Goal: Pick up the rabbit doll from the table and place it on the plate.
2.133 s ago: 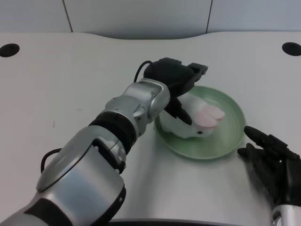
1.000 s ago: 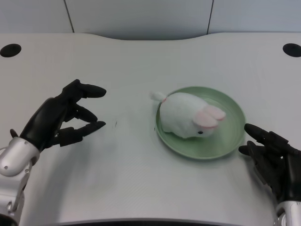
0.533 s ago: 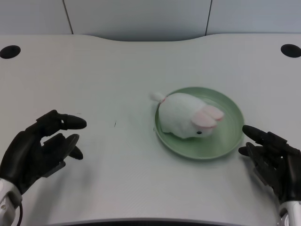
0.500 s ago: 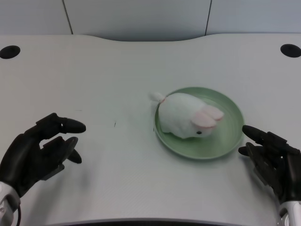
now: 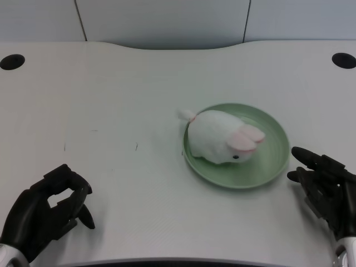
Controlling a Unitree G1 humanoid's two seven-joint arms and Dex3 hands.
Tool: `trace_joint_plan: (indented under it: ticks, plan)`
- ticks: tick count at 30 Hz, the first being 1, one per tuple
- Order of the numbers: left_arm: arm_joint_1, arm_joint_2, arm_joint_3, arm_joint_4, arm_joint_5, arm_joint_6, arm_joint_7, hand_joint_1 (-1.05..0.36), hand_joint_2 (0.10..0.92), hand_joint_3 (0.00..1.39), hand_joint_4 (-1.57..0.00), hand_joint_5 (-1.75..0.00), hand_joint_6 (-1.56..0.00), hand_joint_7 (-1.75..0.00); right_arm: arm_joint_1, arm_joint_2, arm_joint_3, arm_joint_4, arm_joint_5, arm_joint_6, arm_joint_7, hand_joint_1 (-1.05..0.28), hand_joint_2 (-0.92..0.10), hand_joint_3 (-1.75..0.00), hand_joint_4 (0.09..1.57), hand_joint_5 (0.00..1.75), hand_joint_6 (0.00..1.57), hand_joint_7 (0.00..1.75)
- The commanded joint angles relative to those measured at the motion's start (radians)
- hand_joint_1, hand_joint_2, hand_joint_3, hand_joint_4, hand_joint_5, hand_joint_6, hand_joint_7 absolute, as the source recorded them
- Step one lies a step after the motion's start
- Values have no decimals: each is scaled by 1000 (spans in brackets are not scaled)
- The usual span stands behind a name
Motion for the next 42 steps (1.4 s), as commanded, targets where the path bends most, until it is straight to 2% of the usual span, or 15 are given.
trace_joint_plan:
  ticks: [1, 8, 12, 14, 16, 18, 20, 24, 27, 32, 34, 36, 37, 40, 42]
  plan:
    - [-4, 1, 13, 38, 14, -46, 11, -598, 921, 558, -737, -1746, -461, -1736, 3, -27, -5, 6, 0, -3, -6, -337, -921, -331, 548, 1022, 895, 2]
    - [-12, -11, 12, 65, 8, -58, 19, -596, 921, 540, -727, -1746, -476, -1746, -10, -40, -7, 27, 5, -16, 12, -331, -921, -363, 544, 1042, 876, 4]
    - [-28, -9, 17, 85, 6, -72, 18, -609, 921, 526, -712, -1746, -463, -1735, -20, -36, -7, 31, -5, -7, -27, -339, -921, -353, 565, 1051, 886, 10]
    - [-31, -8, 22, 91, 8, -83, 22, -614, 921, 527, -706, -1746, -450, -1725, -23, -37, -4, 33, -11, -7, -40, -335, -921, -351, 572, 1047, 887, 11]
    - [-31, -7, 27, 90, 10, -90, 27, -607, 921, 549, -696, -1746, -433, -1735, -25, -40, 0, 34, -21, 6, -61, -337, -921, -343, 574, 1019, 887, 10]
    - [-31, -6, 29, 88, 14, -90, 34, -603, 921, 562, -689, -1746, -419, -1744, -26, -43, 2, 35, -28, 13, -70, -347, -921, -336, 582, 983, 885, 9]
    - [-32, -3, 31, 92, 26, -97, 49, -610, 921, 569, -687, -1746, -416, -1746, -29, -34, -12, 38, -8, 10, -57, -339, -921, -329, 587, 974, 893, 14]
    - [-34, -5, 41, 87, 22, -77, 67, -629, 921, 533, -697, -1746, -439, -1746, -36, -30, -21, 54, -6, -7, -68, -339, -921, -311, 590, 964, 915, 25]
    - [-29, -4, 45, 81, 28, -81, 75, -612, 921, 533, -677, -1746, -427, -1746, -35, -32, -14, 50, -17, -6, -83, -342, -921, -314, 603, 964, 912, 23]
    - [-28, 9, 49, 80, 41, -84, 86, -584, 921, 574, -649, -1746, -399, -1746, -35, -26, -19, 45, -3, 8, -78, -340, -921, -305, 617, 958, 924, 28]
    - [-30, 11, 48, 86, 40, -88, 78, -583, 921, 572, -658, -1746, -398, -1746, -35, -30, -13, 46, -12, 11, -85, -342, -921, -302, 621, 959, 927, 30]
    - [-31, 10, 45, 87, 41, -87, 77, -593, 921, 565, -659, -1746, -393, -1746, -36, -28, -18, 48, 2, 9, -62, -342, -921, -313, 607, 955, 917, 25]
    - [-31, 10, 44, 87, 41, -84, 78, -596, 921, 562, -658, -1746, -393, -1746, -35, -29, -18, 48, 1, 10, -61, -339, -921, -313, 604, 955, 916, 24]
    - [-32, 4, 49, 79, 12, -50, 66, -617, 921, 510, -671, -1746, -426, -1746, -34, -33, -12, 50, -15, 8, -80, -344, -921, -308, 599, 956, 915, 24]
    - [-28, 2, 48, 68, 14, -44, 73, -626, 921, 496, -681, -1746, -441, -1746, -35, -32, -12, 54, -15, 5, -84, -342, -921, -303, 607, 957, 916, 24]
